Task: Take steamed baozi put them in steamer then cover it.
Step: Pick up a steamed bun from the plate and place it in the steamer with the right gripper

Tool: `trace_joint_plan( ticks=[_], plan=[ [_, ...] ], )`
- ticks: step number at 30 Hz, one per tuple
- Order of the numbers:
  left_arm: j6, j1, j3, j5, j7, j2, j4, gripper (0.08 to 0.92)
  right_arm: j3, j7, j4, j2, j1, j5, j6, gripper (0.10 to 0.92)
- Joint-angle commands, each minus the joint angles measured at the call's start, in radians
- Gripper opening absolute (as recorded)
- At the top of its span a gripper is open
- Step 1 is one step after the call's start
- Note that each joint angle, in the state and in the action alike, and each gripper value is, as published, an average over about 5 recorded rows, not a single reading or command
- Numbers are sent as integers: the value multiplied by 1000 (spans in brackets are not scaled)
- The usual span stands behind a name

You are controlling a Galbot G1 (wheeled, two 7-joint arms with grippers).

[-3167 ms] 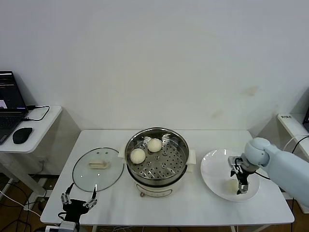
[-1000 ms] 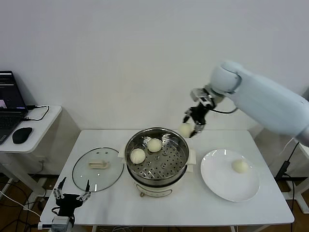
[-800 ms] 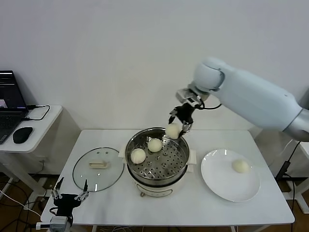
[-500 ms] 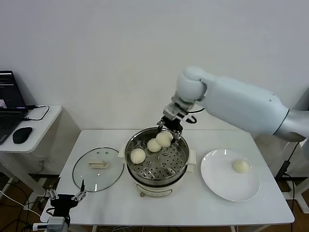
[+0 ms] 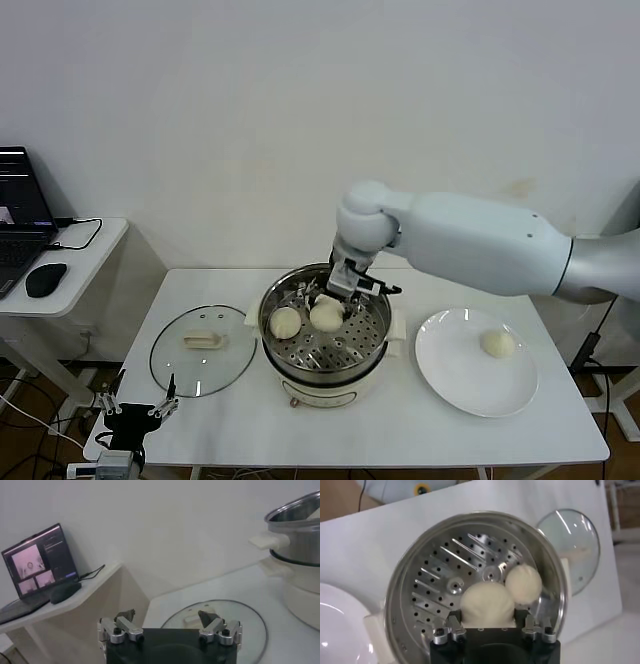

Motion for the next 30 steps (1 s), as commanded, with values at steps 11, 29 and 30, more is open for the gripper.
trace_joint_plan(
  ticks=[11,29,30],
  plan=[
    [0,4,5,1,4,-10,-2,823,-79,61,62,17,-42,-97,55,636],
    [0,1,5,0,7,-10,2,823,-48,74,9,45,-61,-97,17,751],
    [1,-1,4,0,8,-11,2,823,-44,73,10,40,-55,-79,11,777]
  ],
)
